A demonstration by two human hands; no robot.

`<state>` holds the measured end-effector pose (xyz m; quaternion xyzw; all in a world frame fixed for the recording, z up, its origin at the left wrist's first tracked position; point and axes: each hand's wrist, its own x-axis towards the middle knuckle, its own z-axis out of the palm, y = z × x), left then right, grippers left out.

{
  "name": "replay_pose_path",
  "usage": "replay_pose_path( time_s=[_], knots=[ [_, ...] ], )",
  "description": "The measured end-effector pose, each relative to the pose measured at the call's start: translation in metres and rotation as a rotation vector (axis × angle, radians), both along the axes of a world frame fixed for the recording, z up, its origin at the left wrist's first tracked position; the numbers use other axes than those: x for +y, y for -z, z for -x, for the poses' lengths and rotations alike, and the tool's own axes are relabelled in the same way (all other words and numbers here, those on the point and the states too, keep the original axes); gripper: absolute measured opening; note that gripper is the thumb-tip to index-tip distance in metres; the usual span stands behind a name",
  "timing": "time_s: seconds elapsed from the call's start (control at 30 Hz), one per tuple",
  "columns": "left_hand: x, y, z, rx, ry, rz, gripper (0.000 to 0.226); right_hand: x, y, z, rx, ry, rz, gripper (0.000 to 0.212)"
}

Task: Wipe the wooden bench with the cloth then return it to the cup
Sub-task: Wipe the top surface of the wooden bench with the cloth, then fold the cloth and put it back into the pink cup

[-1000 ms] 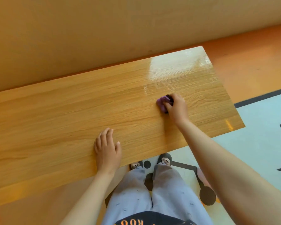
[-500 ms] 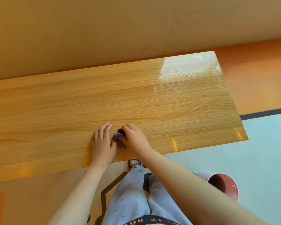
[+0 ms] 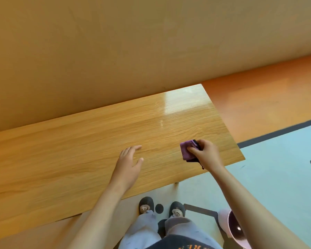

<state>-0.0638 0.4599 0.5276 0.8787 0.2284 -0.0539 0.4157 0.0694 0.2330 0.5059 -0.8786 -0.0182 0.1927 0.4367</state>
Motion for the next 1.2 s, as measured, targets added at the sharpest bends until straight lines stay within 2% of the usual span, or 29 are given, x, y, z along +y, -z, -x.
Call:
replay_pose_path(
  time_s=[0.13, 0.23, 0.4, 0.6, 0.8, 0.87, 0.93, 1.1, 1.2],
  knots=[
    [-0.028, -0.042, -0.027, -0.078, 0.121, 0.158, 0.042, -0.019, -0.054, 0.008, 0.16, 0.026, -0.357, 0.009],
    [-0.045, -0.07, -0.043, -0.137, 0.219, 0.293, 0.046, -0.028, -0.087, 0.019, 0.227, 0.015, -0.554, 0.014],
    [-0.068, -0.106, -0.061, -0.166, 0.414, 0.56, 0.04, -0.036, -0.122, 0.036, 0.337, 0.012, -0.851, 0.037],
    [-0.088, -0.12, -0.078, -0.214, 0.581, 0.677, 0.022, -0.051, -0.14, 0.047, 0.215, 0.023, -0.871, 0.033],
    [-0.095, -0.109, -0.084, -0.246, 0.593, 0.728, 0.031, -0.068, -0.147, 0.047, 0.025, 0.087, -0.696, 0.016],
    [-0.097, -0.107, -0.084, -0.256, 0.574, 0.685, 0.021, -0.077, -0.151, 0.045, -0.01, 0.101, -0.654, 0.009],
    [-0.097, -0.106, -0.085, -0.249, 0.558, 0.635, 0.022, -0.083, -0.155, 0.045, -0.01, 0.118, -0.638, 0.005],
    [-0.1, -0.105, -0.083, -0.25, 0.493, 0.5, 0.024, -0.083, -0.153, 0.046, 0.032, 0.185, -0.665, 0.012],
    [-0.103, -0.108, -0.079, -0.363, 0.5, 0.312, 0.032, -0.084, -0.15, 0.046, 0.091, 0.269, -0.775, 0.023]
  ],
)
